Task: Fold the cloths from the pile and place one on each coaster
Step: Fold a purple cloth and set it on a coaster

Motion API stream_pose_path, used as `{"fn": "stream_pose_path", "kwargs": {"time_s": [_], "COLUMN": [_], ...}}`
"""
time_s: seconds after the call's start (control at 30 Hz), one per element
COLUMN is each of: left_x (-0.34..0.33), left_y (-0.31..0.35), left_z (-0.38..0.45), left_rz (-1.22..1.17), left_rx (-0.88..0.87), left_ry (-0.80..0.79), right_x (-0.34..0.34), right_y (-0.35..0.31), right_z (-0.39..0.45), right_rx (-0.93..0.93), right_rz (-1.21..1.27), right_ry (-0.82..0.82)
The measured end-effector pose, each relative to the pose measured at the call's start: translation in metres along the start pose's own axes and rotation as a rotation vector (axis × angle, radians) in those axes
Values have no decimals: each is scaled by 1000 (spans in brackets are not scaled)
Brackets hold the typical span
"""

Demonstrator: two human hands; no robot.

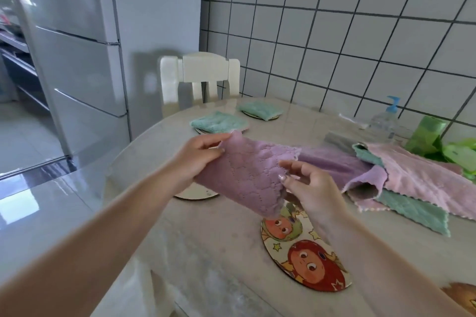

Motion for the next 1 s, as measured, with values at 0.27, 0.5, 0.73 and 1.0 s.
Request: {"fn": "stream_pose_path", "kwargs": {"time_s": [0.27, 0.5, 0.73, 1.0], "left_x": [77, 83, 82, 58], "left_y": [2, -5, -22, -29], "left_z": [34, 45, 53, 49], "left_rz": [431, 498, 559, 975], "left_rx": [53, 20, 60, -287], "left_ry": [-55, -37, -47, 5], "right_x": [-80, -102, -97, -87], "right_y": [22, 34, 47, 30], "right_z": [29, 36, 42, 33], "right_rx": [-207, -207, -235, 76], "right_rz": [246, 172, 120, -369], "right_ry": [-99, -81, -89, -27]}}
Point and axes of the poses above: each hand's wrist, its own z-axis towards the middle knuckle, its own x-axis out of the back of the hand, y = z × x, the point moved 1 cm from there along z, towards the middle knuckle, and after that the axes turned 10 degrees about x, right-handed, at the moved point
